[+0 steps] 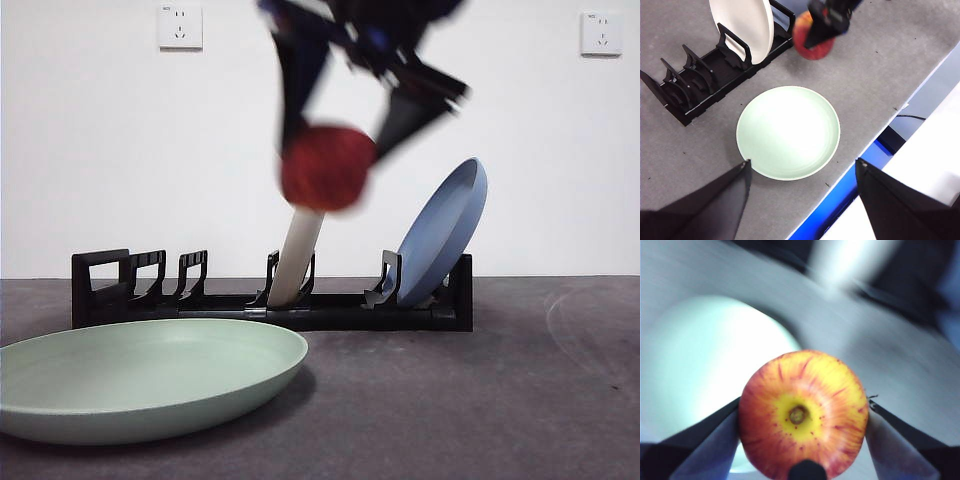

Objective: Take the green plate from the plate rack,put the plate on the table,take the apple from the table,put the apple in the plate

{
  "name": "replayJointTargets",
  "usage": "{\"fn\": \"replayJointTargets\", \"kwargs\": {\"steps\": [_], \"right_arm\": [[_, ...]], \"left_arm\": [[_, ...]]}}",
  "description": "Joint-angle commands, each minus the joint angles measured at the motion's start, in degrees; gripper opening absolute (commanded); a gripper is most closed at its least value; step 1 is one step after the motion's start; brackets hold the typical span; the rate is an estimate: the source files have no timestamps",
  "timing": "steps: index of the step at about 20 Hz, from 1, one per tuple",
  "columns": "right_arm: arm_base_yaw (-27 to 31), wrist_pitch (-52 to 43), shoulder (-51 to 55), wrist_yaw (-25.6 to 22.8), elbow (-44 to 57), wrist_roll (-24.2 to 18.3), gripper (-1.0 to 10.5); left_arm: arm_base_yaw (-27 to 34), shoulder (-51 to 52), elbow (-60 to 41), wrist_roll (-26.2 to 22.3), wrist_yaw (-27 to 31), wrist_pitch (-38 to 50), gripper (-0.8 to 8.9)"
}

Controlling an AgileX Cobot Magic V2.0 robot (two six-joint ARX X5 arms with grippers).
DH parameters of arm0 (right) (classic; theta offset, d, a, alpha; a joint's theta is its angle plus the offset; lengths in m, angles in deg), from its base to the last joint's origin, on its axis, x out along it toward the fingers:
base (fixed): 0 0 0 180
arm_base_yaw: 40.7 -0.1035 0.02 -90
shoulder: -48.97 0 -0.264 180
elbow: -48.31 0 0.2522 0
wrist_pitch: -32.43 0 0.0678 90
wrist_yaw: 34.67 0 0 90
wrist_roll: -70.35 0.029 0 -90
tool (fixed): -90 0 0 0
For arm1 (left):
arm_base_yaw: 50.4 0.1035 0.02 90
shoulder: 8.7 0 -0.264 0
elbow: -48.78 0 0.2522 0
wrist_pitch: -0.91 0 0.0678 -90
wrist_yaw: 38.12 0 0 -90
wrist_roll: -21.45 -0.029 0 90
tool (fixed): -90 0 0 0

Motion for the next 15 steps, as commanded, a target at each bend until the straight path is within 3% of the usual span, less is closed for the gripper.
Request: {"fn": "replayJointTargets", "kwargs": {"steps": [1,8,15], "right_arm": [[-2.78,-1.53,-0.44,2.69,-4.46,-0.68,-0.1],[-13.64,-8.46,-5.11,1.44,-7.8,-0.68,-0.1],[-15.89,-5.16,-16.44,1.16,-7.8,-1.09,-0.1]], "left_arm": [[0.0,0.2,-0.15,0.42,0.17,0.0,3.46],[0.0,0.2,-0.15,0.37,0.2,0.0,3.46],[0.0,0.2,-0.15,0.39,0.2,0.0,3.46]]}}
